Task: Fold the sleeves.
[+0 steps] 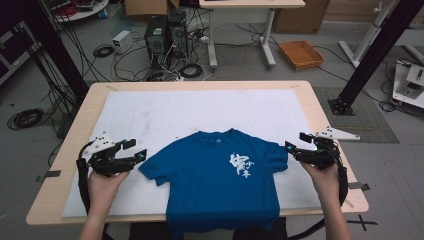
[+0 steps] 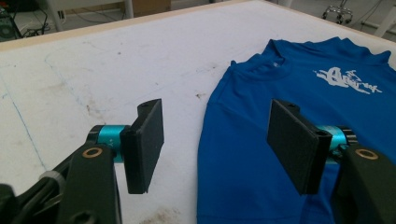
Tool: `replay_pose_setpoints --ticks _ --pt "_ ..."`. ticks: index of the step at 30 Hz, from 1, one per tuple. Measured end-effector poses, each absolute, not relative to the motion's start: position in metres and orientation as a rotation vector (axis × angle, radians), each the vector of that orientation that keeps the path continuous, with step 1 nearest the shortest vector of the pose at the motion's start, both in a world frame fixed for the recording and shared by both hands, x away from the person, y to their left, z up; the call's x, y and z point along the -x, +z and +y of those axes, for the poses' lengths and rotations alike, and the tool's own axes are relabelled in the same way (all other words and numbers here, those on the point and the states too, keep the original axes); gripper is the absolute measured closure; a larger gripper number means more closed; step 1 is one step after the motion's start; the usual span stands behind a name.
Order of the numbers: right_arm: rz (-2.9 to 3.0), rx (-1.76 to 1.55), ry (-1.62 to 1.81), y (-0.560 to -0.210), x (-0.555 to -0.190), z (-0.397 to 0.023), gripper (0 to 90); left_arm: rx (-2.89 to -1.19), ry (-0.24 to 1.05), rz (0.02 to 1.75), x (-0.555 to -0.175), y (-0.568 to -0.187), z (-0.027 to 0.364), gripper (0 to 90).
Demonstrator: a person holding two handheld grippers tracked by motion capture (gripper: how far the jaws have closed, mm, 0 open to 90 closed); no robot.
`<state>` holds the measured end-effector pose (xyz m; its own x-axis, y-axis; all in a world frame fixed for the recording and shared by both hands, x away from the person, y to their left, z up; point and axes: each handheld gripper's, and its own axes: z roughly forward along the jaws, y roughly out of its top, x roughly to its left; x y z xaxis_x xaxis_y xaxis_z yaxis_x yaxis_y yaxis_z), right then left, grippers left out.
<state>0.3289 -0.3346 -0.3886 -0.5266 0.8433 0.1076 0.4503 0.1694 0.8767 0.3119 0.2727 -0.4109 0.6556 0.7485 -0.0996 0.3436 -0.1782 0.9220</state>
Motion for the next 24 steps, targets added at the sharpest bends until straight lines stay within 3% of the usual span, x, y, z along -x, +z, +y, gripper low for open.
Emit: replay_pose_setpoints --ticks 24 --pt "2.034 -1.227 1.32 -0.3872 -0.3324 -0.3335 27.2 -1.802 0.41 0.901 -0.3112 -0.418 0.2759 37.2"
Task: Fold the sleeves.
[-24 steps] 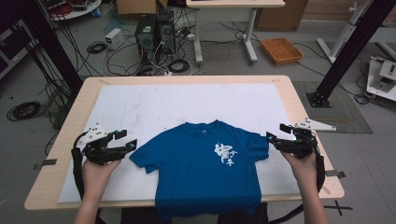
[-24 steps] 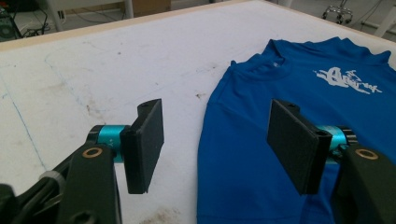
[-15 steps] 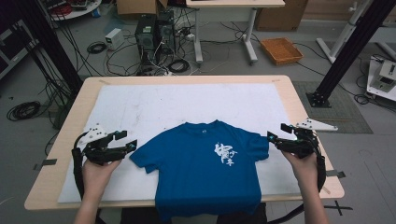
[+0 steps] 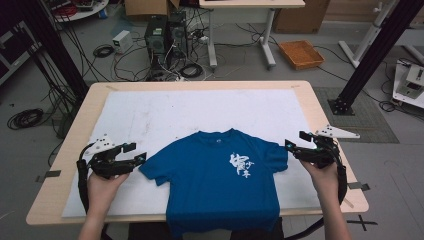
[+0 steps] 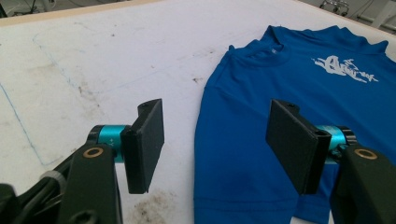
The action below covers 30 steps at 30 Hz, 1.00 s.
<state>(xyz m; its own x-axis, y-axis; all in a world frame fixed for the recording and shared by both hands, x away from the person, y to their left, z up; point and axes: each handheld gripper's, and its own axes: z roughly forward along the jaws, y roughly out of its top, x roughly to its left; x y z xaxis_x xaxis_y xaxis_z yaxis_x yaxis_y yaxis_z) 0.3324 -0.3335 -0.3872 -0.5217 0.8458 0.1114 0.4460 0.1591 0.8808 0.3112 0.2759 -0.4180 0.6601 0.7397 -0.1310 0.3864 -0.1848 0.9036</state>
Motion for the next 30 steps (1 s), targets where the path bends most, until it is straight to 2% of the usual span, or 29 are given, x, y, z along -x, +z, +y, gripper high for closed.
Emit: replay_pose_setpoints --ticks 5,11,21,30 --pt "2.037 -1.228 1.316 -0.388 -0.333 -0.333 27.2 -1.812 0.377 0.923 -0.311 -0.423 0.279 38.5" --pt "2.029 -1.231 1.317 -0.388 -0.333 -0.335 27.3 -1.842 0.318 0.976 -0.314 -0.434 0.28 44.9" --pt "2.029 -1.236 1.318 -0.387 -0.333 -0.335 27.4 -1.9 0.31 1.016 -0.315 -0.443 0.275 55.8" --pt "2.032 -1.238 1.316 -0.388 -0.334 -0.335 27.4 -1.954 0.299 1.06 -0.318 -0.449 0.27 59.7"
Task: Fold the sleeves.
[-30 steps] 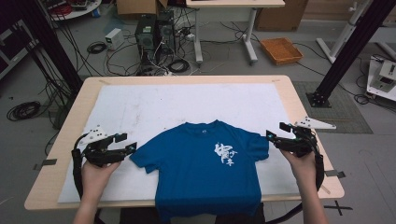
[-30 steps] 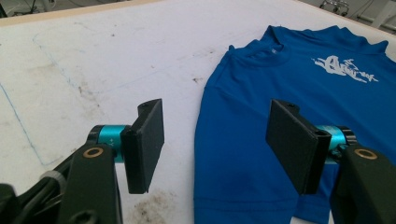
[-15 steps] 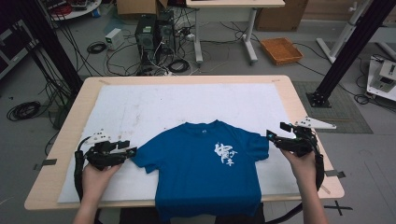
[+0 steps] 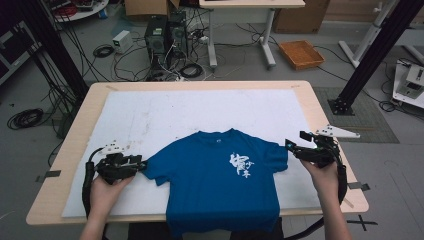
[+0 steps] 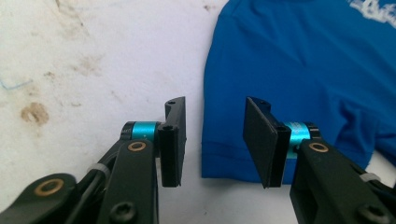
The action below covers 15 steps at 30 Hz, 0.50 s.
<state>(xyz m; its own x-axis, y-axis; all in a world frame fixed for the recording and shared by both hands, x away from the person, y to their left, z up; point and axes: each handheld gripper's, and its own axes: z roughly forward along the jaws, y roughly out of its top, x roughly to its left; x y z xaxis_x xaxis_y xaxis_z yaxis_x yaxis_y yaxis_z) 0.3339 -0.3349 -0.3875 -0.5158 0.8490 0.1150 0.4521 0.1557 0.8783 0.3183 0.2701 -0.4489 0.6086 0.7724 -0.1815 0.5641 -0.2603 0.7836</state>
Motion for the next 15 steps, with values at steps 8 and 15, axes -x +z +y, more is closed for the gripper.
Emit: replay_pose_setpoints --ticks 8,15 --pt "2.036 -1.244 1.317 -0.3881 -0.3343 -0.335 27.4 -1.964 0.323 1.09 -0.3197 -0.4521 0.2684 72.1" --pt "2.033 -1.246 1.319 -0.3872 -0.3339 -0.3346 27.4 -1.934 0.277 1.053 -0.3185 -0.4505 0.2665 86.0"
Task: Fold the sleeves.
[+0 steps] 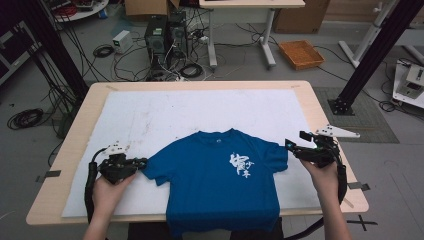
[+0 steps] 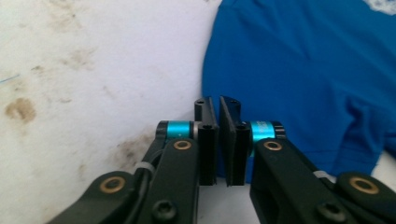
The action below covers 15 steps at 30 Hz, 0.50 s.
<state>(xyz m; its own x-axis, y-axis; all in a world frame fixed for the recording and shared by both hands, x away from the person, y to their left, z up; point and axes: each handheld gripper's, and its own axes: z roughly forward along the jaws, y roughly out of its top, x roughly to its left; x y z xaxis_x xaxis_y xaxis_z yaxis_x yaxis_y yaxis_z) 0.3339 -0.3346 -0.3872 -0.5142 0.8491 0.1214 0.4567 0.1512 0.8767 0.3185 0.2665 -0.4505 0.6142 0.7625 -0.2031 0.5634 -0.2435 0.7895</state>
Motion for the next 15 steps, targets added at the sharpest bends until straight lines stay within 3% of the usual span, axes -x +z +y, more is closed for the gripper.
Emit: replay_pose_setpoints --ticks 8,15 --pt "2.028 -1.241 1.327 -0.386 -0.334 -0.335 27.4 -1.803 0.171 1.037 -0.314 -0.435 0.267 87.9" --pt "2.019 -1.238 1.337 -0.383 -0.333 -0.336 27.4 -1.737 0.087 0.983 -0.316 -0.409 0.246 88.0"
